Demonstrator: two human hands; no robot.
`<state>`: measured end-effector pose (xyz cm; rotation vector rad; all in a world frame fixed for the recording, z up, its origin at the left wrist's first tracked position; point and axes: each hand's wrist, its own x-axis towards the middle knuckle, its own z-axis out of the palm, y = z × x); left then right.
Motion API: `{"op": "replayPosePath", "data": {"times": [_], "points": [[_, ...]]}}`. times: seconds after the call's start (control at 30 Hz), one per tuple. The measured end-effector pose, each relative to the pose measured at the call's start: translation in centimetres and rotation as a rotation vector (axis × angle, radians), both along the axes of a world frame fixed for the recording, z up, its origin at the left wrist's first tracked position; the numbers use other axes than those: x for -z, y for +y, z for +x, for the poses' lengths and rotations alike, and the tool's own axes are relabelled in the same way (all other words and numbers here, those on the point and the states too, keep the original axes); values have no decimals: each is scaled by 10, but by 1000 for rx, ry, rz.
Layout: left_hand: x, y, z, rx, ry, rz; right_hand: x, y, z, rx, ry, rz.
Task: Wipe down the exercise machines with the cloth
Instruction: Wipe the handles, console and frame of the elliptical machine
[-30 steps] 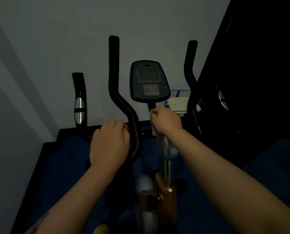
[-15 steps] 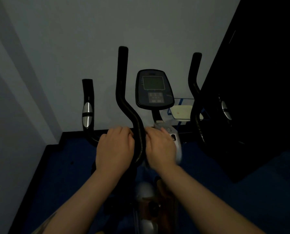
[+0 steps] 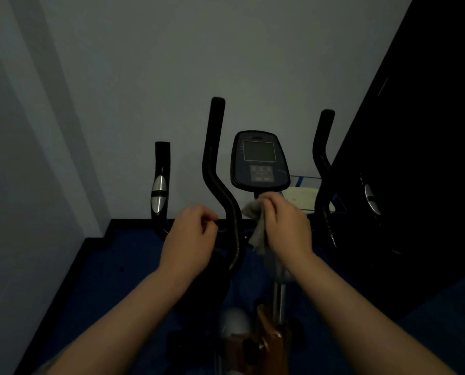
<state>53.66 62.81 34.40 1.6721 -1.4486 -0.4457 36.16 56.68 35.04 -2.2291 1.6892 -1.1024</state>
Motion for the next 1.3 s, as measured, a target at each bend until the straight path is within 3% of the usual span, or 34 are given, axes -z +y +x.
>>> {"op": "replayPosePath", "data": {"times": [0.07,0.13,0.23,0.43,0.57,0.8,0.97,1.1,1.3], "points": [[-2,1,12,-28,-59,-12,-2,-6,16,-58,-150,21],[3,6,18,-74,-173,-11,10,-7,31,-132,-206,34],[14,17,18,-118,-202,12,37,16,36,-118,-288,56],[24,25,16,-132,-229,-6,37,34,0,-316,-98,-59],[24,25,16,-141,-244,-9,21,12,21,-201,-287,-89],[22,26,15,-159,-241,13,79,76,14,-213,-413,15],[22,25,15,-166,-240,11,70,70,10,-267,-373,47],[23,27,15,-170,-226,5,72,83,5,-246,-509,98],[22,28,15,-167,-222,15,85,87,19,-227,-405,-53]]}}
